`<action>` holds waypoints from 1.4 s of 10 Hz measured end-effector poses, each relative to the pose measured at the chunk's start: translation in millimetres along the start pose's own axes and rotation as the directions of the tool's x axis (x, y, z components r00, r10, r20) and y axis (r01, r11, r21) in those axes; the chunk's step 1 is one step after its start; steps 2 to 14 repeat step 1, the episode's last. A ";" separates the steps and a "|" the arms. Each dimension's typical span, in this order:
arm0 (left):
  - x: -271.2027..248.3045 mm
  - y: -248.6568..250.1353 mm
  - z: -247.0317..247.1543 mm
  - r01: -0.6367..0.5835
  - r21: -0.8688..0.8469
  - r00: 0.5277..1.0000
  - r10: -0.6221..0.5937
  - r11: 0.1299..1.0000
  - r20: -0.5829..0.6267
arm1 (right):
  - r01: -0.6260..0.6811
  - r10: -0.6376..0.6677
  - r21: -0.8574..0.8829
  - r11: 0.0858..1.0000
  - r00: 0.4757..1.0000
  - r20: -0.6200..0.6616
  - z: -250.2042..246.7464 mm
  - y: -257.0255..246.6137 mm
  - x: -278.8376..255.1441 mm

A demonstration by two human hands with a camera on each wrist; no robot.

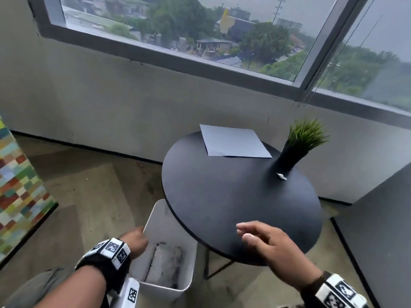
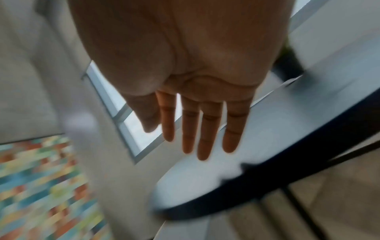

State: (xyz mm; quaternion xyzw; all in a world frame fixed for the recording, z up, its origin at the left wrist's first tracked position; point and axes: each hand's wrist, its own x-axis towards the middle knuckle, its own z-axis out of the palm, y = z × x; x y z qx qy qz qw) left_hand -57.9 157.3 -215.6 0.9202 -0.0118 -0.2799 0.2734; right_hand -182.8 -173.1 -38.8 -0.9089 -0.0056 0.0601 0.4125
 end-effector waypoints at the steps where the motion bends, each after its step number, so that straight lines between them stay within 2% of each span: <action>1: 21.4 -29.5 15.6 0.073 0.017 0.997 -0.073 0.997 -0.008 | -0.244 0.242 -0.038 0.969 0.969 -0.045 -38.8 40.8 1.4; 14: 21.4 -29.5 15.6 0.073 0.017 0.997 -0.073 0.997 -0.008 | -0.244 0.242 -0.038 0.969 0.969 -0.045 -38.8 40.8 1.4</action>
